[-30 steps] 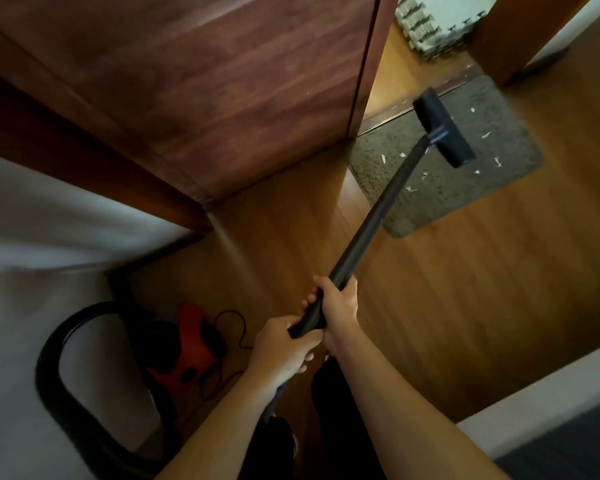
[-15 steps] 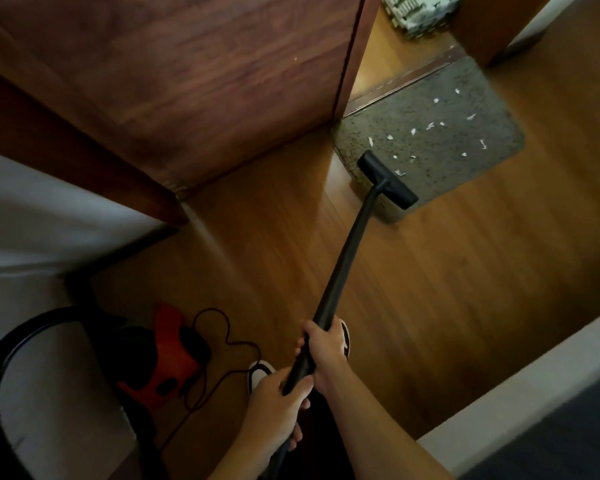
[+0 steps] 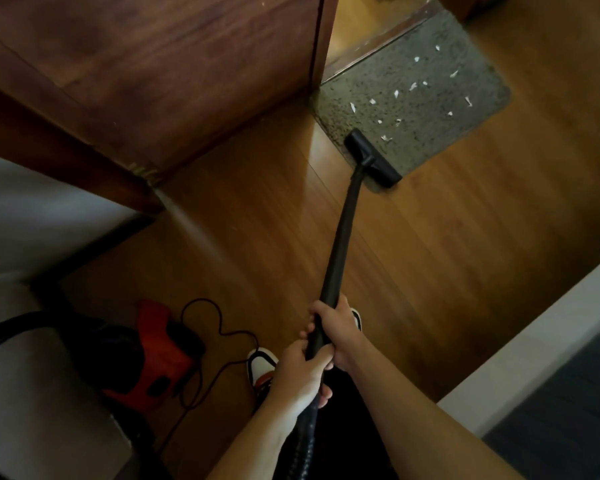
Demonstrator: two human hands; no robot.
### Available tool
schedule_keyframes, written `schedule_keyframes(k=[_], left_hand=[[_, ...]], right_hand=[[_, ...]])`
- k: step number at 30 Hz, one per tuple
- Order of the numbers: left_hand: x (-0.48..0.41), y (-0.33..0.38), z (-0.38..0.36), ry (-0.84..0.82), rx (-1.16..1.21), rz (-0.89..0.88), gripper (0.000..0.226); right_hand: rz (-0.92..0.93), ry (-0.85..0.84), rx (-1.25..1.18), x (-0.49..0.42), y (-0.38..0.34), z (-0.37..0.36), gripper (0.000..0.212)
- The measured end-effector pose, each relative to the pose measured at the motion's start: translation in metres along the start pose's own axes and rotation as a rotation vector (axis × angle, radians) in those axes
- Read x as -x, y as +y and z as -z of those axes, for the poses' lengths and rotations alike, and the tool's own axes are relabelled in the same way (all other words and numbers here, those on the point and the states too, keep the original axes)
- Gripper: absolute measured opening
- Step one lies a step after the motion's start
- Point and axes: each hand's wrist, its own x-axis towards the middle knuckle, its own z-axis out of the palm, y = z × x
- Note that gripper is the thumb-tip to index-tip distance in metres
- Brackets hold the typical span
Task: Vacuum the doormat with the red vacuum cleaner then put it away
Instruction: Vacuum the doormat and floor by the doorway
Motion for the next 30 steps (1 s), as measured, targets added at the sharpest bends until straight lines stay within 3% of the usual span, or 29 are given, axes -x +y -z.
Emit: schedule_keyframes(k=[4, 12, 16, 20, 23, 26, 30], left_hand=[[0.008, -0.008, -0.007, -0.032, 0.043, 0.044, 0.022], [-0.005, -0.020, -0.013, 0.129, -0.013, -0.069, 0.012], [-0.011, -0.029, -0.010, 0.058, 0.082, -0.004, 0.017], [-0.006, -0.040, 0.008, -0.114, 0.031, 0.009, 0.024], [-0.005, -0.050, 0.018, -0.074, 0.035, -0.079, 0.026], [-0.009, -0.057, 0.026, -0.025, 0.068, -0.144, 0.023], [-0.014, -0.064, 0.044, -0.130, 0.153, -0.038, 0.005]], right_hand=[[0.023, 0.033, 0.021, -0.001, -0.003, 0.009, 0.037], [0.047, 0.047, 0.016, -0.008, 0.030, 0.017, 0.043], [0.091, 0.099, 0.120, -0.014, 0.033, 0.018, 0.036], [0.125, 0.150, 0.164, -0.013, 0.034, 0.012, 0.037], [0.136, 0.185, 0.175, -0.010, 0.041, 0.001, 0.046], [0.130, 0.196, 0.169, -0.010, 0.051, -0.011, 0.054], [0.147, 0.221, 0.212, -0.010, 0.056, -0.018, 0.049]])
